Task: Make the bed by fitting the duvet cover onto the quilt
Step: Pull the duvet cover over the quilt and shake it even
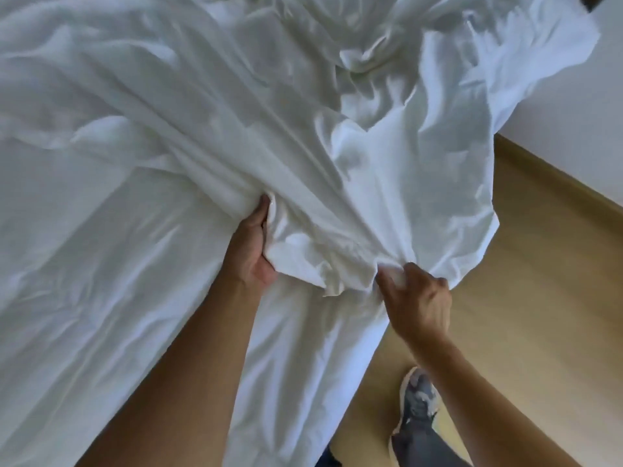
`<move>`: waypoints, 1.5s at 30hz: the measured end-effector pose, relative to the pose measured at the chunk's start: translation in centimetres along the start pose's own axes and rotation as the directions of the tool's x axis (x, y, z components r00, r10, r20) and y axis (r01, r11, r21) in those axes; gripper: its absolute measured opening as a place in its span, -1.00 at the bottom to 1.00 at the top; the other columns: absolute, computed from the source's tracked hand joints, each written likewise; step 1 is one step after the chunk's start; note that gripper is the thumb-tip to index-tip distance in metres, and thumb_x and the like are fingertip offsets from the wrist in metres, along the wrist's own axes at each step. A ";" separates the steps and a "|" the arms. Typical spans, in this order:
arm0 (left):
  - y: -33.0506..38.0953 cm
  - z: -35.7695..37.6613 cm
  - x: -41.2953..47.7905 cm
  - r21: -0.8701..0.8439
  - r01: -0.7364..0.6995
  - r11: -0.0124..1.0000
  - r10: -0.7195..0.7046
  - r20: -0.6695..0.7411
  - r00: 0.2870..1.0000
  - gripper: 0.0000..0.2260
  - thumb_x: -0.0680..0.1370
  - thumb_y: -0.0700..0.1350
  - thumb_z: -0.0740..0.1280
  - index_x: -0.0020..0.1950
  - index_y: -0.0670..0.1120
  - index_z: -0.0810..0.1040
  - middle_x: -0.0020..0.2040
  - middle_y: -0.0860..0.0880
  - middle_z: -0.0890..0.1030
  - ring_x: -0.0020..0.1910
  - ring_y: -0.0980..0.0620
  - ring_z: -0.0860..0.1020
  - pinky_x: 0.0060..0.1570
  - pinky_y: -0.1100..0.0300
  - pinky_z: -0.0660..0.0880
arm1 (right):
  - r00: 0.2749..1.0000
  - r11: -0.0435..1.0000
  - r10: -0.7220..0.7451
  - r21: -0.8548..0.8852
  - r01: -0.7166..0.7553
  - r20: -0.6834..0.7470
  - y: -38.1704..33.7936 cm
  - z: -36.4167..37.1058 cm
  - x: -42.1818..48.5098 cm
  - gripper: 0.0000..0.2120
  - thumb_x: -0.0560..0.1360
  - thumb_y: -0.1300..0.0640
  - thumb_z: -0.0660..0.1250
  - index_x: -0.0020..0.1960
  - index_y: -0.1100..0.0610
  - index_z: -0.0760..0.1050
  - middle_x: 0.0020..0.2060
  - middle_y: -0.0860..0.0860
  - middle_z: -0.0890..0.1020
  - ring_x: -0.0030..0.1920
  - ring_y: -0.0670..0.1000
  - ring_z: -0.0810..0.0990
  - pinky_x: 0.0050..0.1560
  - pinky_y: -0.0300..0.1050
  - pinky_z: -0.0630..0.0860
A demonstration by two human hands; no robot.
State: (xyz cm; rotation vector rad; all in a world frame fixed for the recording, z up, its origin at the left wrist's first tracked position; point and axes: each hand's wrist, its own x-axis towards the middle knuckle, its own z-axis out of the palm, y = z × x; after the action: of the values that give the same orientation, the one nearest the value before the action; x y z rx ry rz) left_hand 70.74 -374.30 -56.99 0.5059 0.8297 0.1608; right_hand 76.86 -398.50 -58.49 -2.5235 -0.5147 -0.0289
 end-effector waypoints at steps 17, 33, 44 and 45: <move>-6.5 -1.3 -14.0 0.126 -0.187 0.974 0.157 0.214 0.964 -0.82 0.30 -0.39 0.19 -0.14 -0.33 0.49 -0.10 -0.16 0.46 0.02 -0.11 0.49 0.24 -0.08 0.44 | 0.813 0.922 0.374 0.276 -0.272 -0.447 -6.0 2.0 -3.4 -0.69 0.50 0.12 0.23 0.17 0.14 0.60 0.33 0.08 0.52 0.29 0.10 0.46 0.24 0.01 0.37; -10.4 -10.0 -15.0 0.252 0.018 0.968 0.031 -0.187 0.982 -0.66 0.68 -0.05 0.24 0.38 -0.20 0.52 0.24 -0.20 0.62 0.18 -0.20 0.61 0.19 -0.13 0.55 | 0.947 0.958 -0.216 -0.138 0.253 0.239 -10.3 2.2 -19.7 -0.11 0.26 -0.04 0.51 0.52 0.00 0.25 0.46 0.13 0.33 0.46 0.22 0.28 0.37 0.20 0.29; -3.1 -18.3 -16.2 0.266 -0.032 0.963 0.056 -0.081 0.995 -0.63 0.57 -0.01 0.40 0.30 -0.19 0.57 0.13 -0.17 0.69 0.15 -0.17 0.66 0.22 -0.10 0.55 | 0.859 0.991 -0.019 -0.107 0.086 0.511 -10.7 6.9 -23.9 -0.67 0.46 0.21 0.28 0.15 -0.04 0.61 0.06 -0.01 0.67 0.11 0.12 0.62 0.13 -0.12 0.48; -2.0 -18.1 -15.3 0.233 -0.044 0.971 0.058 -0.053 0.997 -0.63 0.59 0.04 0.39 0.29 -0.16 0.59 0.17 -0.18 0.68 0.18 -0.18 0.64 0.24 -0.14 0.53 | 0.829 0.974 -0.007 -0.185 0.133 0.559 -10.2 6.7 -24.0 -0.66 0.47 0.17 0.28 0.19 -0.06 0.59 0.11 -0.02 0.66 0.15 0.10 0.62 0.15 -0.13 0.47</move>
State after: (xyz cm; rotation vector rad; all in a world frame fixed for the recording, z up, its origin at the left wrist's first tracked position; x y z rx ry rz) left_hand 46.99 -374.44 -58.01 0.7458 0.8993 0.1271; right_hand 50.29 -395.63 -61.95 -2.7092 -0.8739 0.6809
